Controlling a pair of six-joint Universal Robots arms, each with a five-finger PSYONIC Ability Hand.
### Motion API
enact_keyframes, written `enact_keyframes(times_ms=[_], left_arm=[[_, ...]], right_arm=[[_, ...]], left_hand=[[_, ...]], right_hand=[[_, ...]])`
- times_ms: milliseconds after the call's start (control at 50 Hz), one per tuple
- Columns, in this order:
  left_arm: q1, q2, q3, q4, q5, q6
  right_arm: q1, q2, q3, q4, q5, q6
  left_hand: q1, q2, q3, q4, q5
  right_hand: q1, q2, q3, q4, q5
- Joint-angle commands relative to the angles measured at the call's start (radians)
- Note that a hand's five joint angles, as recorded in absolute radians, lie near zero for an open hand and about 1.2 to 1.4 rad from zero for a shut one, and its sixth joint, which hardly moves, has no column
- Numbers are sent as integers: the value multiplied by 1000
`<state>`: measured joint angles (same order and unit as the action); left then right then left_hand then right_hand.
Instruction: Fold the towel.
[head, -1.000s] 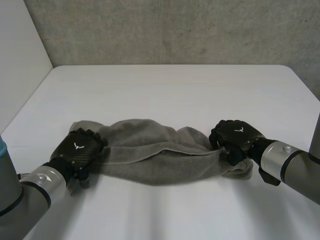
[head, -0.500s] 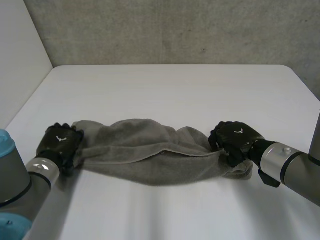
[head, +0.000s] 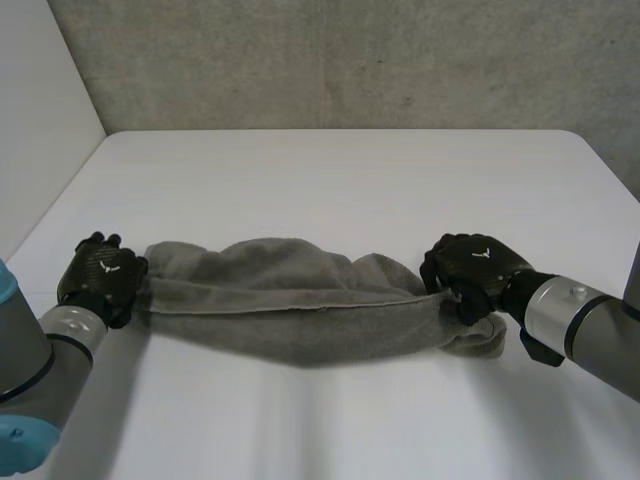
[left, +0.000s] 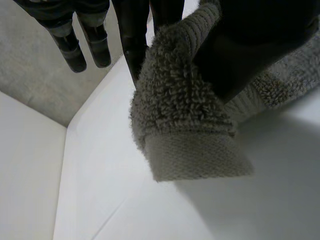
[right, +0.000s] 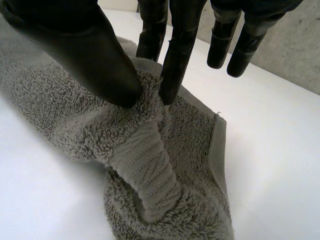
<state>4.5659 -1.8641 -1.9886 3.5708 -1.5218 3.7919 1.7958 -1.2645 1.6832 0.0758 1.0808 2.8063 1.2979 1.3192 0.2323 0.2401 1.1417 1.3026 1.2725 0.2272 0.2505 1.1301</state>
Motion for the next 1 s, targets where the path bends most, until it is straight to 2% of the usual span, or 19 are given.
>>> enact_keyframes(times_ms=[20,140,260,280,300,400,720,820,1000], left_arm=[[7,69,63,-27,81,2],[4,34,209,-70,81,-1],[-5,29,342,-217,80,-23],[-5,29,349,-236,84,-34],[-5,29,349,-236,84,-34],[4,37,300,-247,95,-84],[44,37,203,-219,107,-87],[59,40,195,-219,126,-87],[65,68,174,-221,141,-86]], right_arm=[[8,-1,-127,148,-16,-40],[39,66,-327,191,-29,-102],[48,86,-367,211,-32,-119],[48,88,-359,222,-32,-134],[50,88,-344,231,-33,-155],[45,96,-290,242,-35,-226],[37,112,-230,282,-38,-294],[37,88,-235,321,-41,-390],[39,85,-247,332,-75,-499]], left_hand=[[98,77,-58,-66,80],[98,77,-58,-66,80],[98,77,-58,-66,80],[98,77,-58,-66,80],[98,77,-58,-66,80],[98,77,-58,-66,80],[98,77,-58,-66,80],[98,77,-58,-66,80],[98,77,-58,-66,80]], right_hand=[[94,124,-53,-76,92],[94,124,-53,-76,92],[94,124,-53,-76,92],[-97,-67,-53,-76,-99],[-163,-133,-53,-76,-165],[-205,-175,-53,-76,-207],[-393,-363,-53,-76,-395],[-484,-453,-53,-76,-486],[-472,-442,-53,-76,-474]])
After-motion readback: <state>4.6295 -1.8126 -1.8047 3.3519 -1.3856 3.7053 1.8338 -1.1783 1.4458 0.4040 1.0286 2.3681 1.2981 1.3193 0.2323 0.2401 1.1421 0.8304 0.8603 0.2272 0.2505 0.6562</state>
